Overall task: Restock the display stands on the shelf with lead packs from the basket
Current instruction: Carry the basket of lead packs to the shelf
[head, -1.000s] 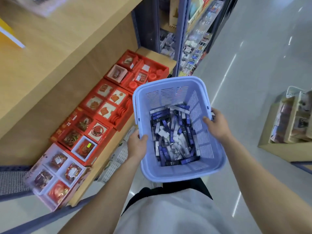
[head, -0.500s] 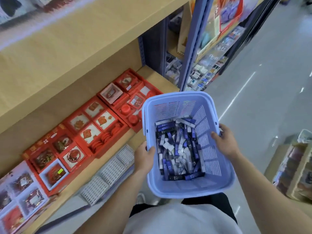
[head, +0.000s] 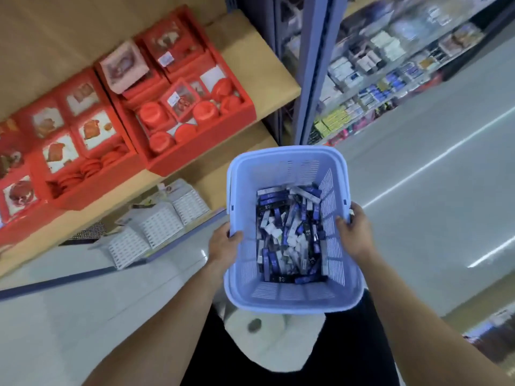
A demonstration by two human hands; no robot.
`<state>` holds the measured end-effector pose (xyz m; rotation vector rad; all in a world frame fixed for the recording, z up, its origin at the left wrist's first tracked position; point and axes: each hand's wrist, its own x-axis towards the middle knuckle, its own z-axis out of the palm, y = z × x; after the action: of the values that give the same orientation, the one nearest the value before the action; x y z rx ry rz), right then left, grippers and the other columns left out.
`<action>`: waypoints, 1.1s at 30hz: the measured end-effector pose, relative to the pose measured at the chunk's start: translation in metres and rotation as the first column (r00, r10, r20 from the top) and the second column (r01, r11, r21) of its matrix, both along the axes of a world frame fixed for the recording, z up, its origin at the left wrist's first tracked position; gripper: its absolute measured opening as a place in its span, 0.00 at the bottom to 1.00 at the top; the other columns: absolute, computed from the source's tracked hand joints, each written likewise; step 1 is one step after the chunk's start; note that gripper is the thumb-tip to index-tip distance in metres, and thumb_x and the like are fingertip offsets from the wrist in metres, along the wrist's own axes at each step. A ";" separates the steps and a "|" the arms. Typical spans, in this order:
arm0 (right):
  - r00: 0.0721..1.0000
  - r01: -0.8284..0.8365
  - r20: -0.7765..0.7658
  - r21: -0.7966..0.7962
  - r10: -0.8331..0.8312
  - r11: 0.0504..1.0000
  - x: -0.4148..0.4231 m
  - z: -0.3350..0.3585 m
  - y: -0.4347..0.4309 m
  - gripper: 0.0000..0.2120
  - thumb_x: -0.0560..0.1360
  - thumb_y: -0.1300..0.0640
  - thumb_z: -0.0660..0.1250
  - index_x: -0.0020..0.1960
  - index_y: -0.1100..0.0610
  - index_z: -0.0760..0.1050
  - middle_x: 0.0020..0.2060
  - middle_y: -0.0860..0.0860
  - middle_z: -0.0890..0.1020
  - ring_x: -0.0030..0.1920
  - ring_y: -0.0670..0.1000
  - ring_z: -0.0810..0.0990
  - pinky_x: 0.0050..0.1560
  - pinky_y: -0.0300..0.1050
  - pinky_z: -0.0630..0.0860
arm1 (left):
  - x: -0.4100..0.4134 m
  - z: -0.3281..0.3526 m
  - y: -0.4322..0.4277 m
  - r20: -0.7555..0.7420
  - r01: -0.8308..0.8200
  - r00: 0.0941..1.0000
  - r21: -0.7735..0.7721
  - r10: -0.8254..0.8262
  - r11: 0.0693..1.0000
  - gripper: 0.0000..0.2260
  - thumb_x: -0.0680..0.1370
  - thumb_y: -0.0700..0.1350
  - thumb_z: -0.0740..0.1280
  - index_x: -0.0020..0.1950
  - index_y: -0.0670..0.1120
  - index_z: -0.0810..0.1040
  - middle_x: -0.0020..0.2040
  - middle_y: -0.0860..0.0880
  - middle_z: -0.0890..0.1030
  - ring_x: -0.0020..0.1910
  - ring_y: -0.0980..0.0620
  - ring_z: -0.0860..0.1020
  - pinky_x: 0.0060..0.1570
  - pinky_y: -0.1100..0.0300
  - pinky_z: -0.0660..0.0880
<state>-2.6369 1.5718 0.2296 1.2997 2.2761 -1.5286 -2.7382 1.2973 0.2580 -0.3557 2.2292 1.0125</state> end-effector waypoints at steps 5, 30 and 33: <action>0.999 0.025 0.022 -0.030 -0.025 0.999 -0.011 -0.136 -0.029 0.19 0.81 0.61 0.63 0.71 0.62 0.66 0.41 0.52 0.81 0.32 0.51 0.79 0.24 0.34 0.73 | -0.021 -0.143 -0.022 0.007 0.022 1.000 -0.034 -0.022 0.999 0.03 0.82 0.42 0.65 0.50 0.46 0.78 0.34 0.53 0.75 0.31 0.54 0.72 0.29 0.61 0.66; 0.984 0.097 0.134 0.177 -0.122 0.979 -0.054 -0.449 -0.102 0.08 0.77 0.57 0.63 0.51 0.58 0.66 0.36 0.53 0.75 0.35 0.56 0.75 0.32 0.45 0.68 | -0.046 -0.466 -0.097 0.039 0.005 0.999 0.018 -0.005 1.000 0.05 0.77 0.42 0.69 0.50 0.49 0.83 0.44 0.52 0.86 0.46 0.47 0.85 0.47 0.48 0.81; 0.985 0.065 0.129 0.319 -0.111 0.946 -0.071 -0.445 -0.104 0.12 0.76 0.51 0.64 0.53 0.56 0.67 0.39 0.52 0.76 0.39 0.58 0.76 0.36 0.46 0.68 | -0.057 -0.470 -0.092 -0.003 -0.007 1.000 0.011 0.007 1.000 0.04 0.77 0.49 0.70 0.48 0.50 0.79 0.42 0.54 0.83 0.45 0.49 0.84 0.43 0.53 0.79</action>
<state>-2.7078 1.4680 -0.2151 1.5526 2.4666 -1.0793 -2.7950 1.2052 -0.2117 -0.3578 2.2260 1.0291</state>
